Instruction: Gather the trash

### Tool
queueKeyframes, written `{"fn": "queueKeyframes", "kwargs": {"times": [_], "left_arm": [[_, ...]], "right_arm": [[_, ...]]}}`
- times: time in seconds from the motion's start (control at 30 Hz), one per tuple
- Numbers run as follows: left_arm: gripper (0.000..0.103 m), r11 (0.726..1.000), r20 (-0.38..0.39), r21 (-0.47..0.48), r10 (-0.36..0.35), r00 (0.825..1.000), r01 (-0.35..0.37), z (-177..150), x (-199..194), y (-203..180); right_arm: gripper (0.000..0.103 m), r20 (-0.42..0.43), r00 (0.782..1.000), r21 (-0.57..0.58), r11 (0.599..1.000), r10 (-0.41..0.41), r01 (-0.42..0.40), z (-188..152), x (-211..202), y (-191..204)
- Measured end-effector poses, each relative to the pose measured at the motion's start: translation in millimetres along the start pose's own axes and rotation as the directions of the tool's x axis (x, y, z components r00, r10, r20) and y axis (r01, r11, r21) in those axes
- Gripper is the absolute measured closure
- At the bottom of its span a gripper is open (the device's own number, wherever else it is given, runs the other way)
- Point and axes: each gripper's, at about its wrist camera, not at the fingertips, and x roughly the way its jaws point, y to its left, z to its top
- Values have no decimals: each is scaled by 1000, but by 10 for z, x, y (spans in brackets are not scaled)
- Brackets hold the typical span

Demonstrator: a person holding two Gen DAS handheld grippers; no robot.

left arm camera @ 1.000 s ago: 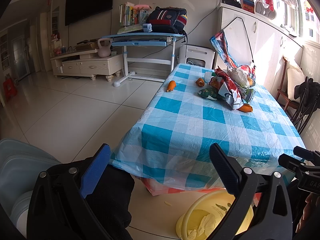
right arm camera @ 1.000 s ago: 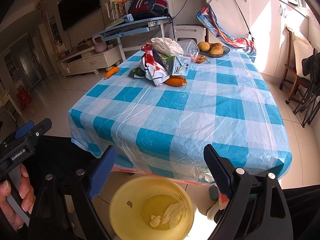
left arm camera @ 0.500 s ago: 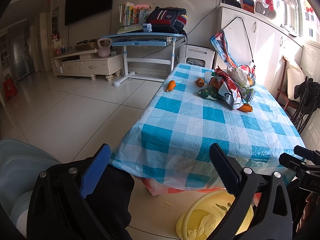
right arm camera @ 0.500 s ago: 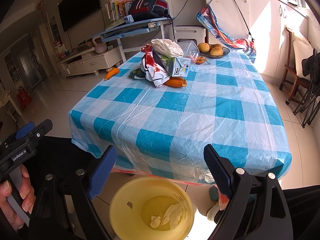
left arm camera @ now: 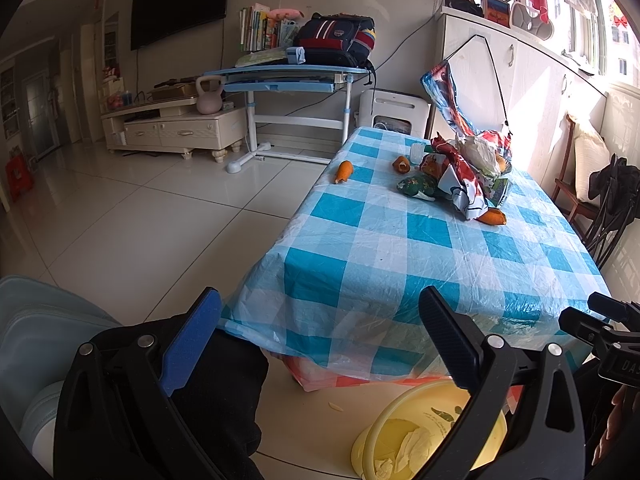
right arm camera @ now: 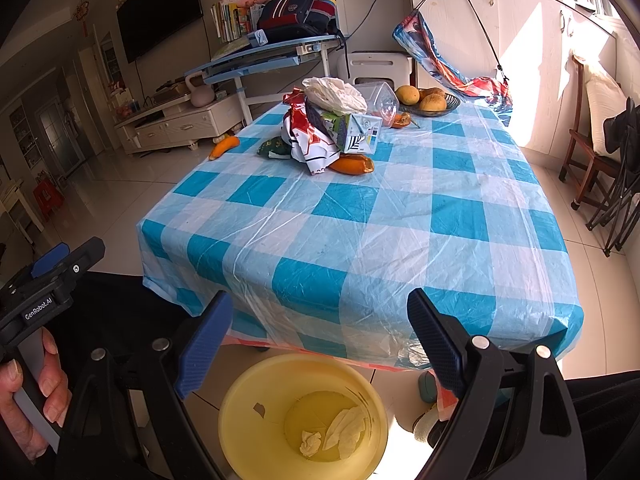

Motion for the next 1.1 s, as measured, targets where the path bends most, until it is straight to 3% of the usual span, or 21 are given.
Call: {"fn": "queueKeyframes", "kwargs": {"times": [0.6, 0.8, 1.1], "left_arm": [[7, 1000, 2, -5, -11, 1000, 11, 59, 0, 30], [7, 999, 50, -9, -43, 998, 44, 457, 79, 155], [7, 997, 35, 21, -70, 997, 70, 1071, 757, 63]], "right_arm": [[18, 4, 1000, 15, 999, 29, -29, 19, -6, 8], [18, 3, 999, -6, 999, 37, -37, 206, -17, -69], [18, -69, 997, 1, 999, 47, -47, 658, 365, -463]]}}
